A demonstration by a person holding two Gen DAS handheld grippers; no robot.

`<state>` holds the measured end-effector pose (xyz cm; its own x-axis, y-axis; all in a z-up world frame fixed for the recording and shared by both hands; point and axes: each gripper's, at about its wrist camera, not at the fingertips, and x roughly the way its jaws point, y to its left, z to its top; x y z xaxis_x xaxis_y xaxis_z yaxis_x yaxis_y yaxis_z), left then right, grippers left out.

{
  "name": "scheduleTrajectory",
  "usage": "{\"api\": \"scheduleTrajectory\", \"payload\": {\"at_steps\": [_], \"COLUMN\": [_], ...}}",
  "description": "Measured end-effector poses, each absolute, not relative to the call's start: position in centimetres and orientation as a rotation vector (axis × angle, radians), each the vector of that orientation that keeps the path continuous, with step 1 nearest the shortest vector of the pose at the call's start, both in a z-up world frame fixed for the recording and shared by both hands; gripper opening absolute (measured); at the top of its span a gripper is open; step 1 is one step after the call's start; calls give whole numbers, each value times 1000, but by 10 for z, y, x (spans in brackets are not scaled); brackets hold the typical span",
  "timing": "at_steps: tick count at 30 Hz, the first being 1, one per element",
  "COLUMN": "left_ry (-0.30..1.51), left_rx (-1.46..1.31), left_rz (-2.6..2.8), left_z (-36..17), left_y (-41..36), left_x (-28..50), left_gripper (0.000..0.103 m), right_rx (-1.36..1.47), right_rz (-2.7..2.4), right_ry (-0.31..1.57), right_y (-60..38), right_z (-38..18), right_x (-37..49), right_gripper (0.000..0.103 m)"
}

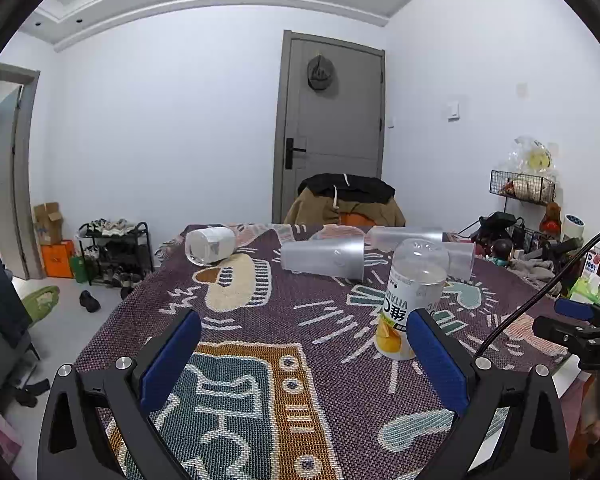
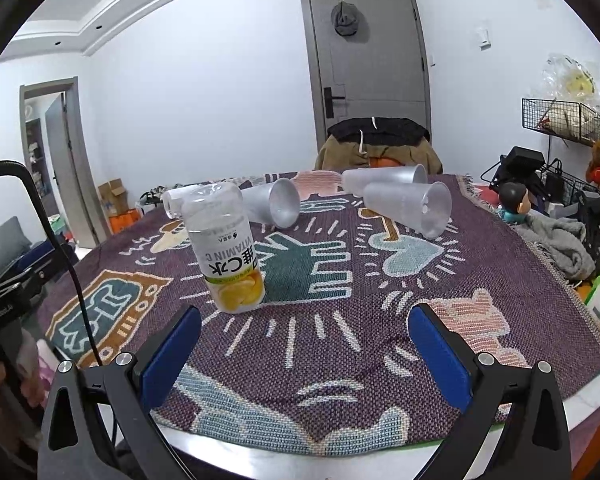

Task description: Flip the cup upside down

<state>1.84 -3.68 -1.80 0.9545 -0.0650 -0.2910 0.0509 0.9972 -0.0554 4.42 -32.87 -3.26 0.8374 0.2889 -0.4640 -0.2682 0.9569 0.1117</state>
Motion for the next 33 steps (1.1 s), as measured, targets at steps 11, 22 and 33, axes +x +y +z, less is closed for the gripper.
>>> {"api": "scheduleTrajectory", "payload": {"at_steps": [11,22,33], "left_ry": [291,287,283], "left_rx": [-34,-31,-30], "left_rz": [-49,-50,-52], "left_z": [-17,-17,-15], "left_y": [-39,-40,-39], "left_x": [18,18,17], "left_gripper": [103,103,103], "right_rx": [34,37,37], "right_rz": [287,284,282], "right_ry": [485,485,487], "right_y": [-331,-331,-331], "right_z": [-29,-29,-29], "right_x": [42,43,43], "right_gripper": [103,103,103]}}
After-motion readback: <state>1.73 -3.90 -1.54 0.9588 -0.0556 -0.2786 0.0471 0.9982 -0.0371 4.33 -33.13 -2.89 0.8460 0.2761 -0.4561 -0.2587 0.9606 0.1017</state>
